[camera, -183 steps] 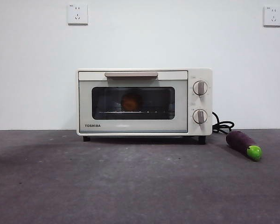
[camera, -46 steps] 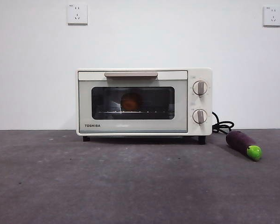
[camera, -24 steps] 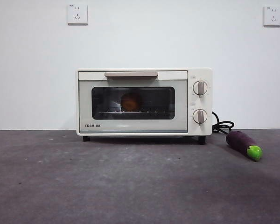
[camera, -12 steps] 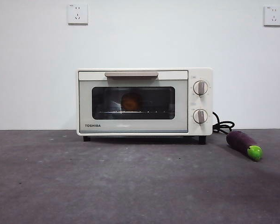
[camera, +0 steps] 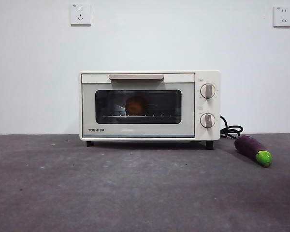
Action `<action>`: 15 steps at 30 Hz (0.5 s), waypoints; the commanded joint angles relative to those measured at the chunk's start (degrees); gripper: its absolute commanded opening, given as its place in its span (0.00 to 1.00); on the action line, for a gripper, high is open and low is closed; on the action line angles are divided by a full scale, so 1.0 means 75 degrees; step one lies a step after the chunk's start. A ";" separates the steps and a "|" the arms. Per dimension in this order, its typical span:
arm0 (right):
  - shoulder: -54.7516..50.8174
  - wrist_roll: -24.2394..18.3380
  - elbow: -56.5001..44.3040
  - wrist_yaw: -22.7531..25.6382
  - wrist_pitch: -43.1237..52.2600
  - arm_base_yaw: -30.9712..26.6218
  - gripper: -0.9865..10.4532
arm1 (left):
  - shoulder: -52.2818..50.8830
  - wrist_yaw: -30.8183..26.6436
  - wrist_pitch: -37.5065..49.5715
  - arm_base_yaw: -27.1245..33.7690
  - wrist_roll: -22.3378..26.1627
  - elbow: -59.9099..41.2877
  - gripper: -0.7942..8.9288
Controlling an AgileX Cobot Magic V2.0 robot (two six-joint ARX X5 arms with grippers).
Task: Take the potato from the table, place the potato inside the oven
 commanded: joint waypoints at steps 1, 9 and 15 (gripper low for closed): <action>-0.0023 0.0169 -0.0064 -0.0006 0.0006 0.0003 0.09 | 0.0000 0.0003 0.0058 0.0026 -0.0017 -0.0070 0.08; -0.0023 0.0157 -0.0064 0.0085 0.0015 0.0003 0.09 | 0.0000 0.0003 0.0058 0.0026 -0.0017 -0.0070 0.08; -0.0017 0.0157 -0.0064 0.0085 0.0015 0.0003 0.09 | 0.0000 0.0003 0.0058 0.0026 -0.0017 -0.0070 0.08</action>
